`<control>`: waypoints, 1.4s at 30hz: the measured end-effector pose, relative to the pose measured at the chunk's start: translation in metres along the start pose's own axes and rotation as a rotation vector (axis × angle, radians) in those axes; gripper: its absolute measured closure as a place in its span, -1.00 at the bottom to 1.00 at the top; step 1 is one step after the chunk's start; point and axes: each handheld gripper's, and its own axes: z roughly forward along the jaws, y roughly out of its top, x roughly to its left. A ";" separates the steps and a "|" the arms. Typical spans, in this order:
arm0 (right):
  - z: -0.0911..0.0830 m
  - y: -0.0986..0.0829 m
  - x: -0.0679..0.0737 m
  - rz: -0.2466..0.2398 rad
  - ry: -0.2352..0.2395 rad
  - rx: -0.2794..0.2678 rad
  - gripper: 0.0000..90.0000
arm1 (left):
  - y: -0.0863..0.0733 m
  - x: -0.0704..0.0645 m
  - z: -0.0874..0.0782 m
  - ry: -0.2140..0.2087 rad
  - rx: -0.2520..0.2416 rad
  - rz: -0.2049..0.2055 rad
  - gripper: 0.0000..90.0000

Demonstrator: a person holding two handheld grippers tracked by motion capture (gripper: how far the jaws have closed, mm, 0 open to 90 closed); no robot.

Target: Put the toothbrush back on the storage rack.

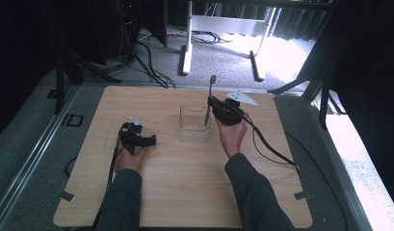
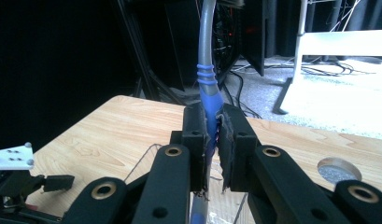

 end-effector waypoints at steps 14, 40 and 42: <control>0.005 -0.005 0.005 -0.046 -0.013 0.008 0.81 | 0.000 0.000 0.000 0.000 -0.001 0.001 -0.88; 0.014 -0.017 0.009 -0.138 -0.030 0.074 0.81 | 0.000 0.000 0.000 -0.001 0.000 -0.001 -0.88; 0.014 -0.018 0.010 -0.154 -0.033 0.084 0.80 | 0.000 0.000 0.000 -0.001 0.002 0.000 -0.88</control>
